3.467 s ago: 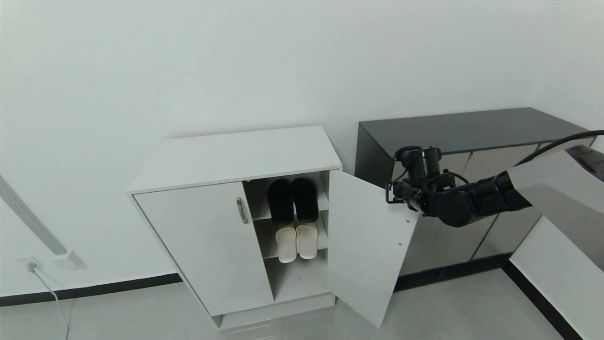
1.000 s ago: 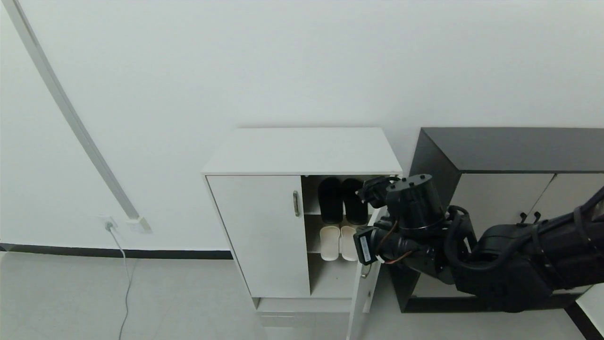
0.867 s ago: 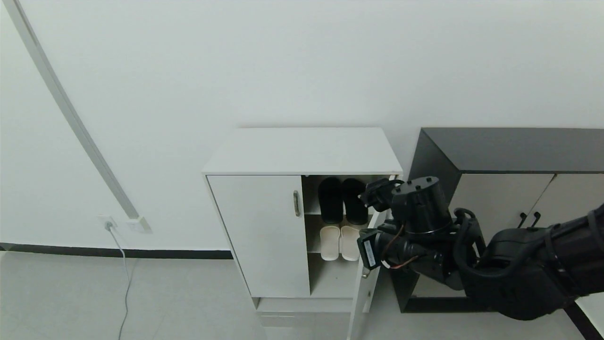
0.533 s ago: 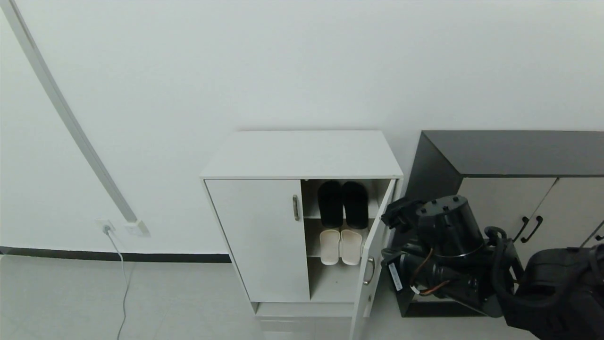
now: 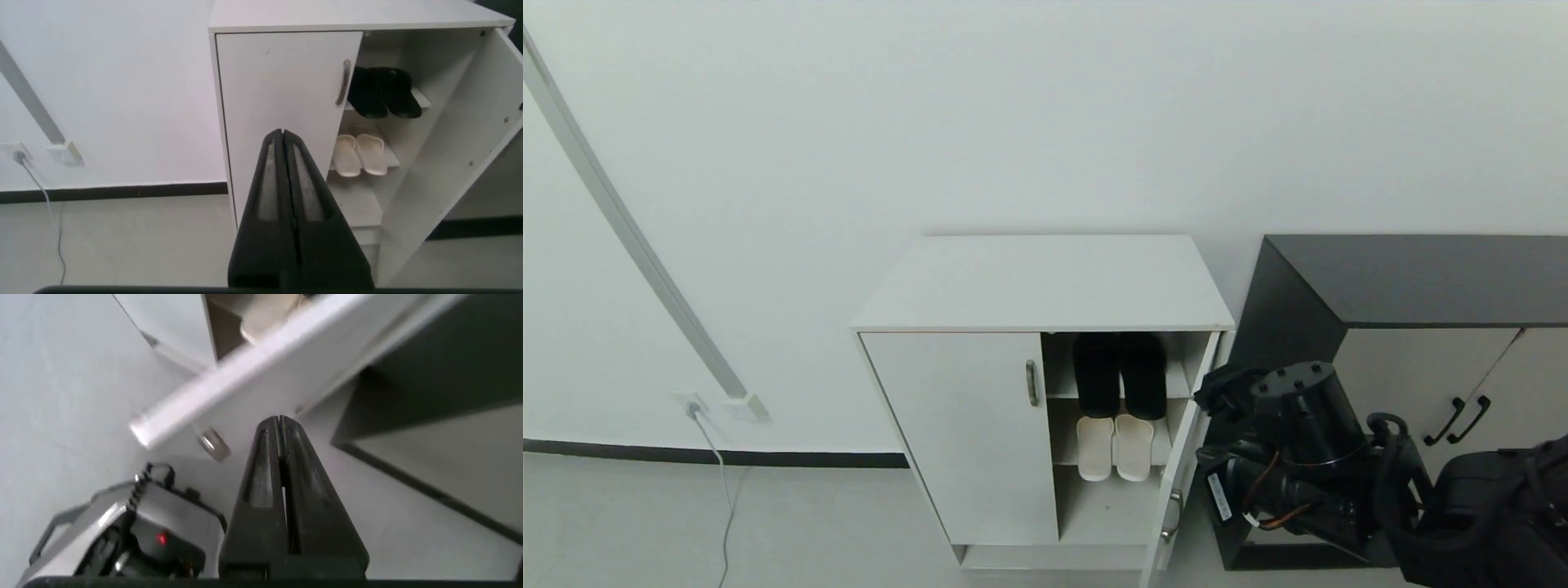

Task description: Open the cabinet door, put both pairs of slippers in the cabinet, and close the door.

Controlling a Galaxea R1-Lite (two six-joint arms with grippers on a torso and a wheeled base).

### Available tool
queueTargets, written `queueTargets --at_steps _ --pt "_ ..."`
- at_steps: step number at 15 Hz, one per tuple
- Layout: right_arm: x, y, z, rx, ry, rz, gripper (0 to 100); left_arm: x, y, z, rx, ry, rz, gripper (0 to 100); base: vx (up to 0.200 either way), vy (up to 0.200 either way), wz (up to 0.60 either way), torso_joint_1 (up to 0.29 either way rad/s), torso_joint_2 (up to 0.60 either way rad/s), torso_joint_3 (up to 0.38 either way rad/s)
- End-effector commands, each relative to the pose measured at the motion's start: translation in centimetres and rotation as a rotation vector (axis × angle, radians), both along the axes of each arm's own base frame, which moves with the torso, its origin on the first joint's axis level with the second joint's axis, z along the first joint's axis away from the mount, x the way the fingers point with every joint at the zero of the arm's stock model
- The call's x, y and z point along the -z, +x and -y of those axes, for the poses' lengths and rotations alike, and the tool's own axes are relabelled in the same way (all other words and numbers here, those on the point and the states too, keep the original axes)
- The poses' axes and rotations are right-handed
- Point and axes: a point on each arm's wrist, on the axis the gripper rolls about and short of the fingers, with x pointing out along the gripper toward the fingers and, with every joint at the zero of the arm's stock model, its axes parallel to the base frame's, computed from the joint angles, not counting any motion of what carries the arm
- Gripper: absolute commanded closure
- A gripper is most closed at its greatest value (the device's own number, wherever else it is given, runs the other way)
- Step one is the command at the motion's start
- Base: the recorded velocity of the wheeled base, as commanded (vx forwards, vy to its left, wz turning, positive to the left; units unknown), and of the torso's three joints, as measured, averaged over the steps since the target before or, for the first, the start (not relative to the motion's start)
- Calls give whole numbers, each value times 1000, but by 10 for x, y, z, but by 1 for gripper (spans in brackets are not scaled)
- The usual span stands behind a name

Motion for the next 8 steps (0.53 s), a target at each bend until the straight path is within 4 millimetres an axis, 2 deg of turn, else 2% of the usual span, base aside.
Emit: queueTargets --at_steps 1,8 --pt "18 10 -9 -3 -8 -7 100 0 0 0 -2 -1 0 100 0 0 0 0 0 0" --pt "40 36 -30 3 33 32 100 0 0 0 0 0 0 100 0 0 0 0 0 0"
